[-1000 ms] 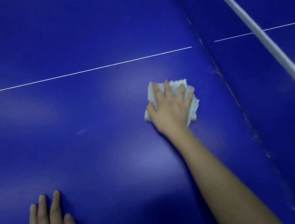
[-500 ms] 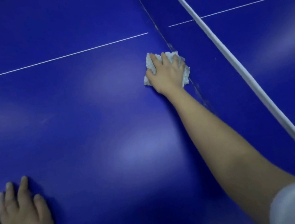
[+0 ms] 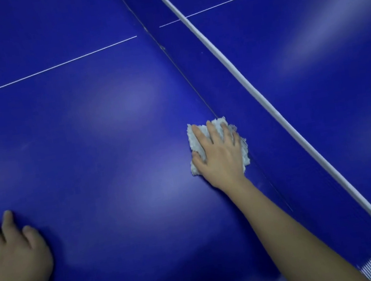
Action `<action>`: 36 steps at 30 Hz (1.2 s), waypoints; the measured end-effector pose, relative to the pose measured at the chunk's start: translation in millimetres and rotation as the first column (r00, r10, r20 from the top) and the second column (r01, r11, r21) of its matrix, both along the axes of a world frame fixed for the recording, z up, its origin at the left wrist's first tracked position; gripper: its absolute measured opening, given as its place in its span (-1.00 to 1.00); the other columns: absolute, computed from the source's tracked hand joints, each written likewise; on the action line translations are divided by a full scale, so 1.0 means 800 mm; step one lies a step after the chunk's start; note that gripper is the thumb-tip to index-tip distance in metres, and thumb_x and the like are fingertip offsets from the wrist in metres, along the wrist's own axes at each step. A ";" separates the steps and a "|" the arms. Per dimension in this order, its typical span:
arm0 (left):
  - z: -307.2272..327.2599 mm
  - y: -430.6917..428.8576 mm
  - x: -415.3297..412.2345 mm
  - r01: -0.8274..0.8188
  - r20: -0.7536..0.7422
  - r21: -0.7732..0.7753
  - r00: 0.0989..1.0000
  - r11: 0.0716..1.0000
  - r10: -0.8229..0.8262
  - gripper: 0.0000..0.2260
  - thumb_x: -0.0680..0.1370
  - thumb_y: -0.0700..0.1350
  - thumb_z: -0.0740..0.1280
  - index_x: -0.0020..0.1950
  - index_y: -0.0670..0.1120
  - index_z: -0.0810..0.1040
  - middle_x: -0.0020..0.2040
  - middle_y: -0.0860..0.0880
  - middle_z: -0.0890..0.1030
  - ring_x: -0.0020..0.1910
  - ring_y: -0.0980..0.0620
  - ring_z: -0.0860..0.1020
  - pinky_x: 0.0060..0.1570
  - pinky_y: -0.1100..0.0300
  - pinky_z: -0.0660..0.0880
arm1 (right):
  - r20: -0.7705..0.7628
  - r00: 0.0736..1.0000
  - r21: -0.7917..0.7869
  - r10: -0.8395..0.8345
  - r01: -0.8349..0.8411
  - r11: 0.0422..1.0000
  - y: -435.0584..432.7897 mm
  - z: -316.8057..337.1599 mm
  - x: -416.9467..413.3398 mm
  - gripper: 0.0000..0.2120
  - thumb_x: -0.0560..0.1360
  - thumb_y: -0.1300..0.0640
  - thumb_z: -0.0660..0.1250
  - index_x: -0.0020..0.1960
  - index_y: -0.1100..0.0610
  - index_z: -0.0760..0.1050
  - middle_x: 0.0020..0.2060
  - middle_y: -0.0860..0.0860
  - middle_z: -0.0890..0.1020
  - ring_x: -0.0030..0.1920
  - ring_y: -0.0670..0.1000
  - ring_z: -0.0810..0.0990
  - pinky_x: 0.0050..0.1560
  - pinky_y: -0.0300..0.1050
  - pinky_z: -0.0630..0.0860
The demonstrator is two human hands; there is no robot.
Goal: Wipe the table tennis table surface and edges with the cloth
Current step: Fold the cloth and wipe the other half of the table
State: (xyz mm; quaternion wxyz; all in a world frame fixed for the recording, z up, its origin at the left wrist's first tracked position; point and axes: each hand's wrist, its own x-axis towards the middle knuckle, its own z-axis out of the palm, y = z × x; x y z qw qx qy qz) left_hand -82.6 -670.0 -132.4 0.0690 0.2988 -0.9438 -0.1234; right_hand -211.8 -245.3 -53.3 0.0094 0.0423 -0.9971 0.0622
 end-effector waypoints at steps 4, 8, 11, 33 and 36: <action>0.040 0.047 -0.007 -0.014 -0.111 0.067 0.994 0.998 0.021 -0.55 0.54 0.08 -0.08 0.39 -0.03 0.20 0.40 -0.22 0.32 0.36 -0.30 0.30 0.38 -0.23 0.18 | 0.020 0.999 0.016 -0.046 0.046 0.999 0.029 0.001 0.074 -0.45 0.44 -0.09 0.13 0.43 -0.10 0.24 0.39 0.05 0.35 0.41 0.23 0.24 0.38 0.21 0.13; 0.059 0.065 -0.001 0.029 -0.036 0.123 0.999 0.992 -0.025 -0.44 0.53 0.07 -0.06 0.49 -0.11 0.12 0.48 -0.28 0.18 0.45 -0.31 0.16 0.41 -0.27 0.07 | 0.064 0.992 0.042 -0.110 0.107 0.993 0.052 0.006 0.146 -0.44 0.45 -0.07 0.16 0.45 -0.10 0.23 0.41 0.04 0.33 0.42 0.23 0.22 0.37 0.21 0.14; 0.081 0.094 0.024 0.158 -0.019 0.064 0.987 0.985 -0.157 -0.51 0.59 -0.03 0.03 0.51 -0.15 0.16 0.51 -0.26 0.13 0.49 -0.22 0.10 0.41 -0.27 0.01 | 0.117 0.980 0.038 -0.163 0.159 0.987 0.066 0.010 0.195 -0.43 0.46 -0.10 0.08 0.47 -0.11 0.20 0.45 0.04 0.28 0.45 0.23 0.17 0.37 0.23 0.12; 0.142 0.234 0.237 0.737 -0.031 0.178 0.667 0.652 -0.745 -0.40 0.53 0.08 -0.19 0.46 -0.14 0.29 0.48 -0.15 0.27 0.48 -0.11 0.21 0.41 -0.13 0.13 | 0.428 0.798 -0.077 -0.424 0.500 0.863 0.161 0.017 0.557 -0.39 0.53 0.36 0.12 0.52 0.06 0.08 0.48 0.11 0.18 0.32 0.13 0.39 0.27 -0.11 0.33; 0.145 0.240 0.236 0.755 -0.030 0.180 0.645 0.631 -0.763 -0.43 0.55 0.05 -0.16 0.46 -0.13 0.29 0.48 -0.14 0.27 0.48 -0.10 0.22 0.40 -0.12 0.14 | 0.337 0.825 -0.097 -0.454 0.510 0.855 0.165 0.030 0.561 -0.41 0.52 0.33 0.17 0.51 0.08 0.14 0.47 0.13 0.20 0.26 0.17 0.44 0.21 -0.03 0.43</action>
